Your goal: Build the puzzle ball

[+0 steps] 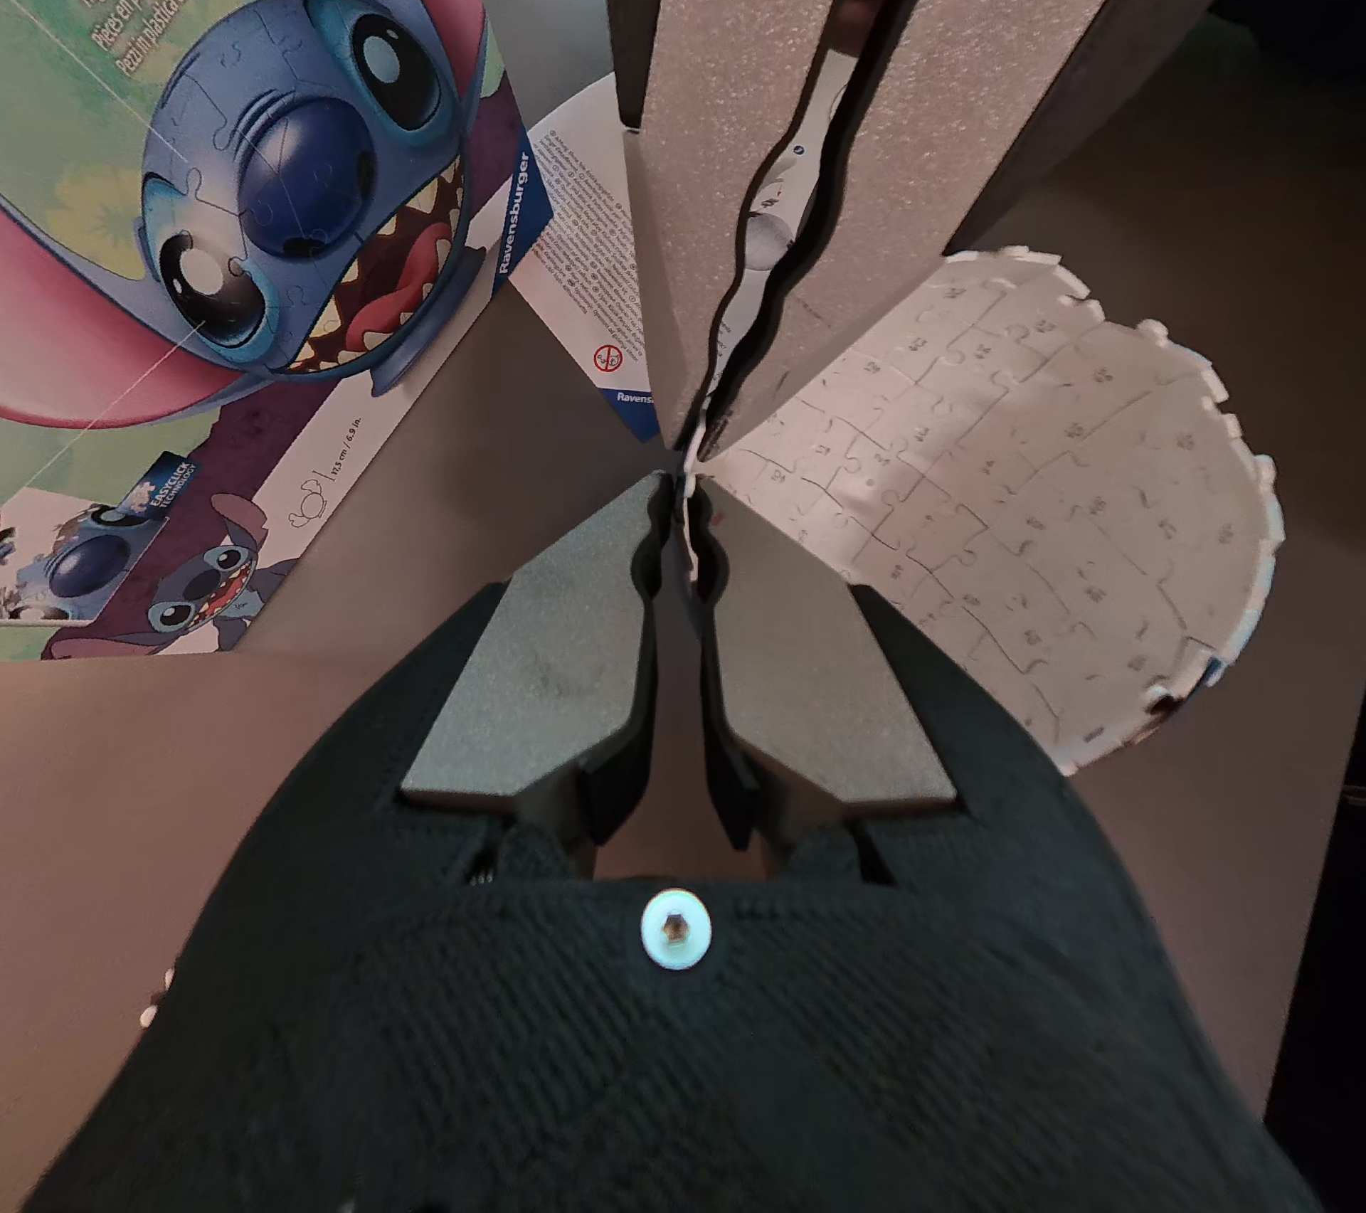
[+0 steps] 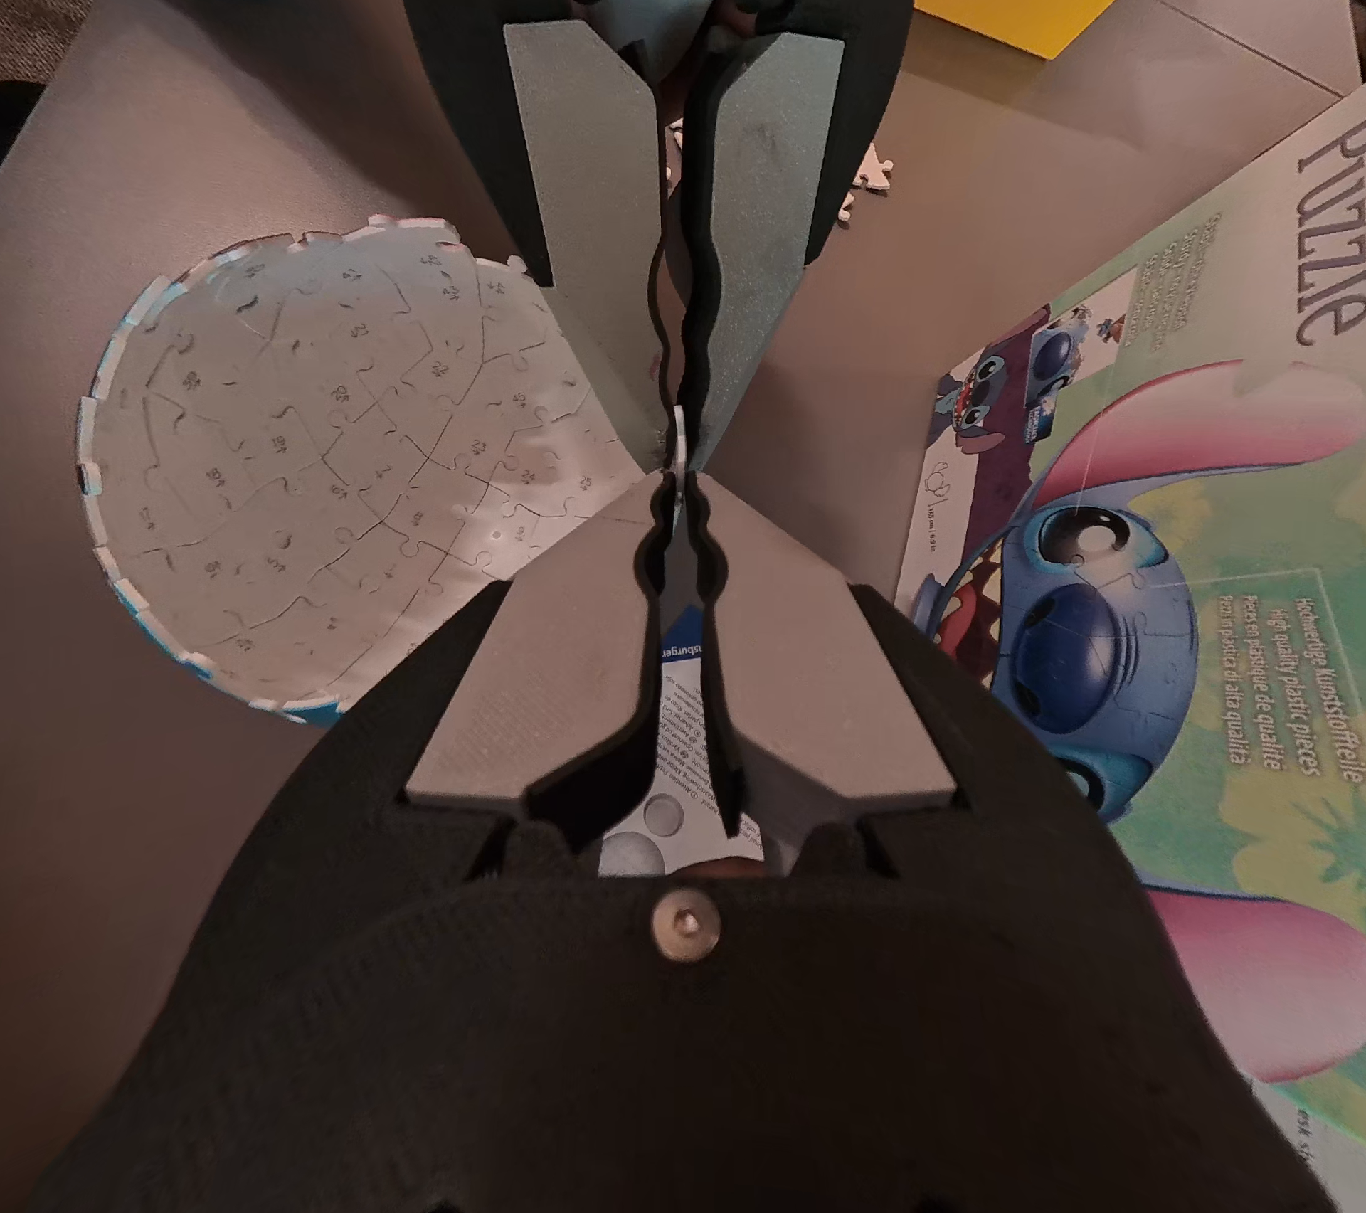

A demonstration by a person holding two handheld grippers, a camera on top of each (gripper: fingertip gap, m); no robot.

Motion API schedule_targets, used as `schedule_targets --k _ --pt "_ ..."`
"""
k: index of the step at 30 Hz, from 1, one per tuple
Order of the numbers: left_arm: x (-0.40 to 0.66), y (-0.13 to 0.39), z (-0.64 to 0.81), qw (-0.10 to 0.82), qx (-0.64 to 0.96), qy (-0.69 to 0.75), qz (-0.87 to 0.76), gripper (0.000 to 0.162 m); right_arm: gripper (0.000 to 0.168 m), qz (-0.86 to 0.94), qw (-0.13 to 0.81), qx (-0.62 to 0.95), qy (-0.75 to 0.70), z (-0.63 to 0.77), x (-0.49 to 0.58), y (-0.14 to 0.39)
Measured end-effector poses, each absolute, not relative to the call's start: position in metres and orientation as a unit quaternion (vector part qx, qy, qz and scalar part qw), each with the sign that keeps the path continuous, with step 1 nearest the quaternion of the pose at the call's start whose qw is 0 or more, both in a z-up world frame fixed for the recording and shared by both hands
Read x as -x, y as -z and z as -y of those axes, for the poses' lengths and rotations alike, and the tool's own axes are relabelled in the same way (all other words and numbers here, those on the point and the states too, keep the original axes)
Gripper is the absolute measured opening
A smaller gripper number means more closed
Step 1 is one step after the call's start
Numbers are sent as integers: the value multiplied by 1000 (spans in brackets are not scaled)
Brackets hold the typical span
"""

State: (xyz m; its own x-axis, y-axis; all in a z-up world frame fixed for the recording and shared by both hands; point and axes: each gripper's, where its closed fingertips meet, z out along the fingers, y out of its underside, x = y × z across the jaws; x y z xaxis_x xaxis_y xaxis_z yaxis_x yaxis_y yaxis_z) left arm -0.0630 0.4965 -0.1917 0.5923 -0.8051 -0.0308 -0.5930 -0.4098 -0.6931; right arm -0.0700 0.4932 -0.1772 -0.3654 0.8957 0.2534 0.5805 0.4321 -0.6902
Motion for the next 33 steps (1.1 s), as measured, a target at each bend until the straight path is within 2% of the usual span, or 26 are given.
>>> schedule_targets --k 19,33 --pt "63 190 -497 362 818 120 -430 0 1 813 275 451 -244 -494 69 189" --pt "66 190 -496 371 817 88 -433 0 0 818 296 425 -251 -494 71 189"
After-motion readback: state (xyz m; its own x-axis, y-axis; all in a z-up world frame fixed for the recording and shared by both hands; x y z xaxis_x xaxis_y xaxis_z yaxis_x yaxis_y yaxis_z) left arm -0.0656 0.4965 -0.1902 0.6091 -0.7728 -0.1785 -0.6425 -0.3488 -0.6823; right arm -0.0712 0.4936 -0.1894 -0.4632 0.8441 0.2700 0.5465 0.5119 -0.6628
